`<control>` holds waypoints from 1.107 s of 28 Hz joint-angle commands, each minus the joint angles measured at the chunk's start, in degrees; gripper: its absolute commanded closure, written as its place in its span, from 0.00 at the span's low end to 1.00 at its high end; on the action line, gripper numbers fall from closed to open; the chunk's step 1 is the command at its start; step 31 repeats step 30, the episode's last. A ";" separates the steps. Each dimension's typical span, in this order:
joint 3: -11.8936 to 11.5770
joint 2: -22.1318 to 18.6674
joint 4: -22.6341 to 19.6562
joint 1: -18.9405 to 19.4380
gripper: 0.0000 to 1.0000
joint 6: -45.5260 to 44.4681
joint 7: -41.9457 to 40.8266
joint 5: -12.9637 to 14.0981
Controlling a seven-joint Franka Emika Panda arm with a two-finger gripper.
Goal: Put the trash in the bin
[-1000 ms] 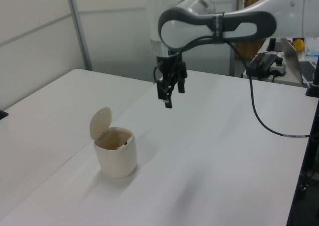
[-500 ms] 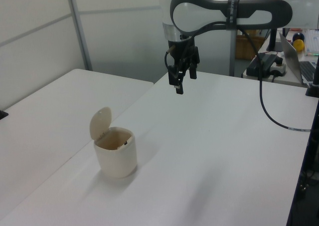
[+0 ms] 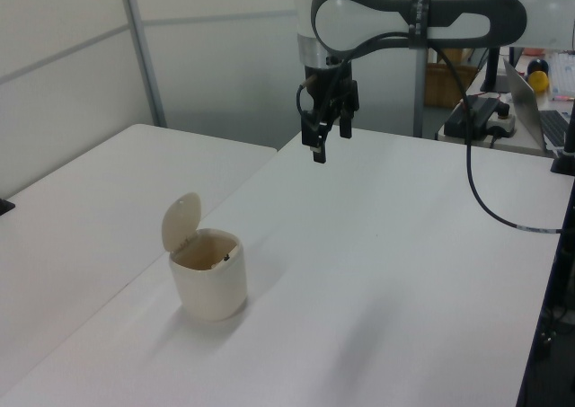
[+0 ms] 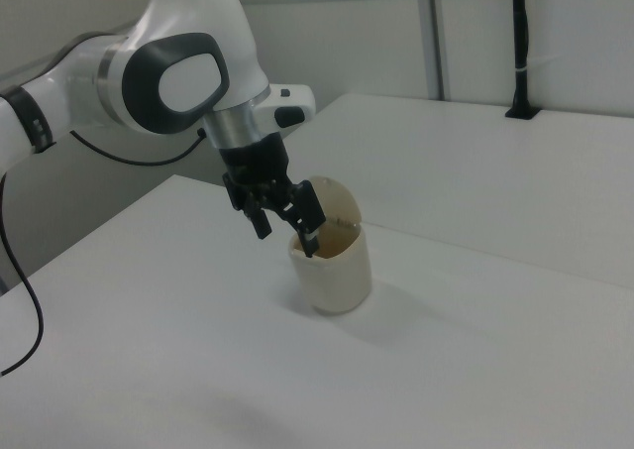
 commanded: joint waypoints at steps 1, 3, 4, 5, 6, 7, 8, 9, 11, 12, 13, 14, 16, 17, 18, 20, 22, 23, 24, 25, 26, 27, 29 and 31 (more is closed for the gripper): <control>-0.08 -1.05 -1.56 -0.66 0.00 3.80 0.39 1.59; -0.08 -1.13 -1.56 -0.84 0.00 3.80 0.39 1.59; -0.08 -1.13 -1.56 -0.84 0.00 3.54 0.48 1.59; -0.08 -1.22 -1.56 -0.84 0.00 3.28 0.74 1.59; -0.08 -1.57 -1.56 -0.84 0.00 2.84 1.00 1.59; -0.08 -2.10 -1.73 -0.84 0.00 2.49 1.01 1.59; -0.08 -2.54 -1.91 -0.84 0.00 1.96 1.01 1.59; -0.08 -2.80 -1.91 -0.84 0.00 1.52 1.01 1.59; -0.08 -3.24 -2.17 -0.84 0.00 0.21 1.01 1.68; 0.01 -3.24 -2.18 -0.84 0.00 -0.06 1.09 1.68; 0.01 -3.33 -2.18 -0.84 0.00 -0.32 1.10 1.77; 0.01 -3.42 -2.35 -0.84 0.00 -0.33 1.10 1.77; 0.09 -3.51 -2.79 -0.84 0.00 -0.33 1.10 1.77; 0.18 -3.51 -2.79 -0.75 0.00 -0.33 1.10 1.77; 0.18 -3.51 -2.79 -0.75 0.00 -0.41 1.10 1.77; 0.27 -3.59 -2.88 -0.75 0.00 -0.50 1.10 1.77; 0.44 -3.60 -3.05 -0.75 0.00 -1.46 0.66 1.77; 0.45 -3.68 -3.05 -0.75 0.00 -1.82 0.48 1.77; 0.45 -3.68 -3.05 -0.75 0.00 -1.91 0.39 1.77; 0.53 -3.86 -3.14 -0.67 0.00 -1.91 0.31 1.77; 0.53 -4.03 -3.23 -0.67 0.00 -1.91 0.30 1.77; 0.53 -4.21 -3.32 -0.67 0.00 -1.82 0.30 1.77; 0.62 -4.39 -4.02 -0.58 0.00 -1.56 0.30 1.77; 0.62 -4.47 -4.11 -0.49 0.00 -1.47 0.30 1.77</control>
